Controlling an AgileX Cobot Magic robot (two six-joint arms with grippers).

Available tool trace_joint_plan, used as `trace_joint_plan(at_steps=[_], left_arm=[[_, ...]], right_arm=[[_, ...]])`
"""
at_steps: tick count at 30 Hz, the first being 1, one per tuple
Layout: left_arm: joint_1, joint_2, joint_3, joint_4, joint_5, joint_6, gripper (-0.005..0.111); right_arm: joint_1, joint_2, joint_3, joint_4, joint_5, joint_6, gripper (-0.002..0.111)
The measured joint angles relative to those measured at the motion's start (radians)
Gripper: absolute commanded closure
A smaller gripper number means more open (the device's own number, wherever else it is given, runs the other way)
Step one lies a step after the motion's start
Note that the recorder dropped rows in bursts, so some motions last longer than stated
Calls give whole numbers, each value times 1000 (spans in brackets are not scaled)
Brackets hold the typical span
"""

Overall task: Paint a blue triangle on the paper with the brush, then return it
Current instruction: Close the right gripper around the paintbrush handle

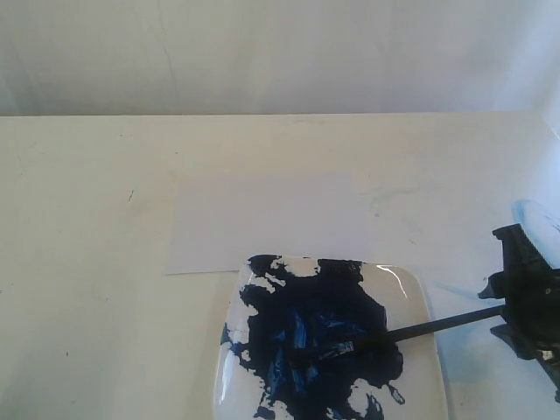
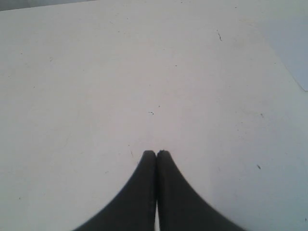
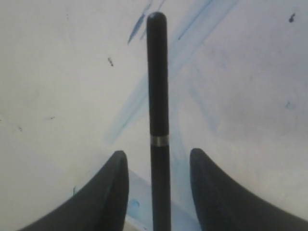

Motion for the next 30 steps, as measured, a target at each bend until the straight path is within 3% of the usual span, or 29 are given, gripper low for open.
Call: trace_joint_plan(at_steps=[10,30], left_arm=[[0,0,0,0,0,0,107],[0,0,0,0,0,0,107]], right_arm=[[72,65,-39,0,-17,0,69],[74,115,-44,0,-58,0,69]])
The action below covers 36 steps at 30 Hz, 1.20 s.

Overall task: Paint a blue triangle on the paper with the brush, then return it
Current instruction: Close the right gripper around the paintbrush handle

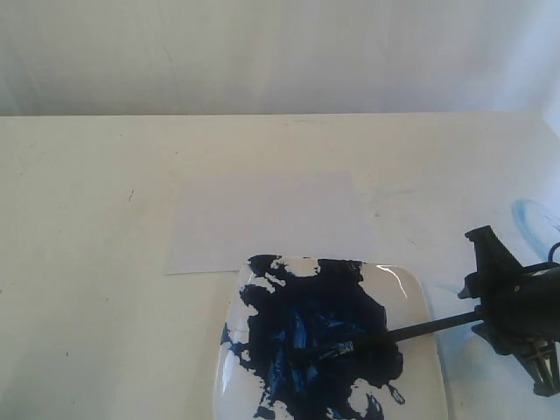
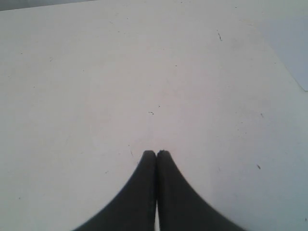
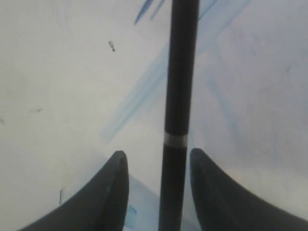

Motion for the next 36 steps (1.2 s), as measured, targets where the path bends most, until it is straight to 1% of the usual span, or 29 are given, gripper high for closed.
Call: trace_joint_plan(at_steps=[10,16,33,36], left_arm=[[0,0,0,0,0,0,107],[0,0,0,0,0,0,107],[0,0,0,0,0,0,107],[0,0,0,0,0,0,107]], right_arm=[[0,0,0,0,-2,0,69],[0,0,0,0,-2,5,77],[0,29,-1,0,-7,18,78],[0,29,-1,0,-16,18,82]])
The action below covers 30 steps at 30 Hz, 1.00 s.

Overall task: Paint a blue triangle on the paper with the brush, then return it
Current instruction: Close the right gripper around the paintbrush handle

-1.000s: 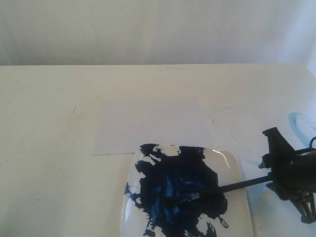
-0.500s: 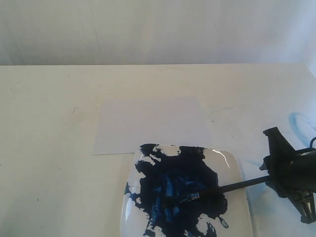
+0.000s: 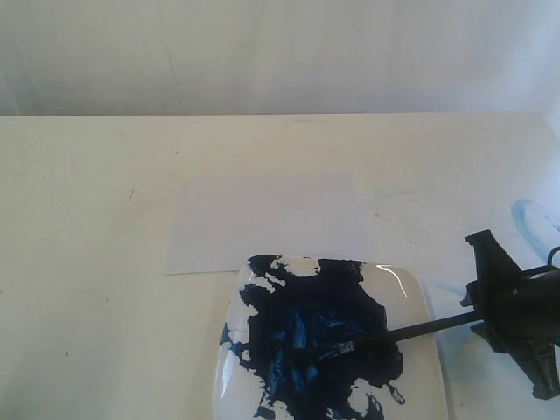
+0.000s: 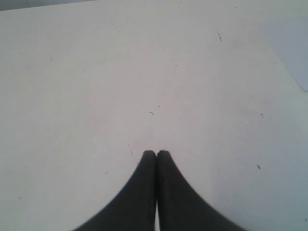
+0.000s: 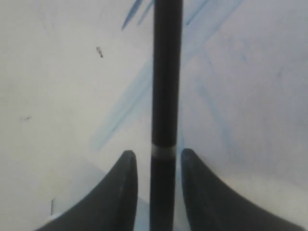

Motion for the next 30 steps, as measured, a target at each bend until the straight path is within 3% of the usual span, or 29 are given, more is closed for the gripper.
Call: trace_joint_plan(at_steps=[10,23,30], left_arm=[[0,0,0,0,0,0,107],[0,0,0,0,0,0,107],[0,0,0,0,0,0,107]], right_arm=[[0,0,0,0,-10,27,85],[0,0,0,0,-10,50,99],[0,0,0,0,-10,61,99]])
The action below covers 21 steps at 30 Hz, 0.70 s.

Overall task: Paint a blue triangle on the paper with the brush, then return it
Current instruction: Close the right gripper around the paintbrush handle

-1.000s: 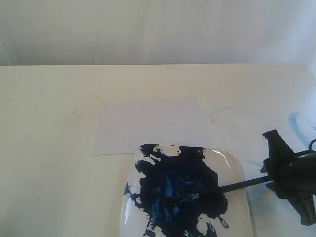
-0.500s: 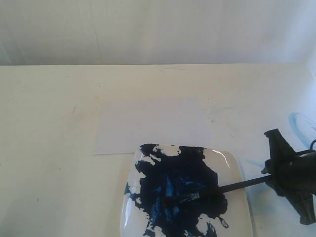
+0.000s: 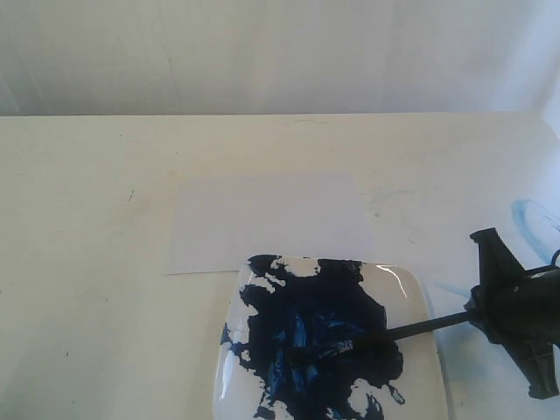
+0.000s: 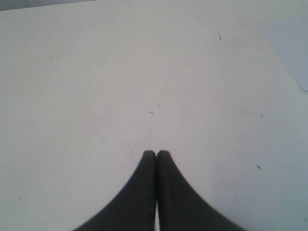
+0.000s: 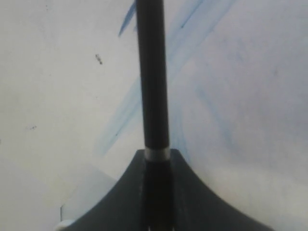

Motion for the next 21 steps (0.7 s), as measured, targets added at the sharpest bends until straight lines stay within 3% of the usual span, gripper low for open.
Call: trace_joint_plan(at_steps=[7,21], left_arm=[[0,0,0,0,0,0,107],[0,0,0,0,0,0,107]], right_arm=[[0,0,0,0,0,0,108],[0,-7,0,0,-3,2,108]])
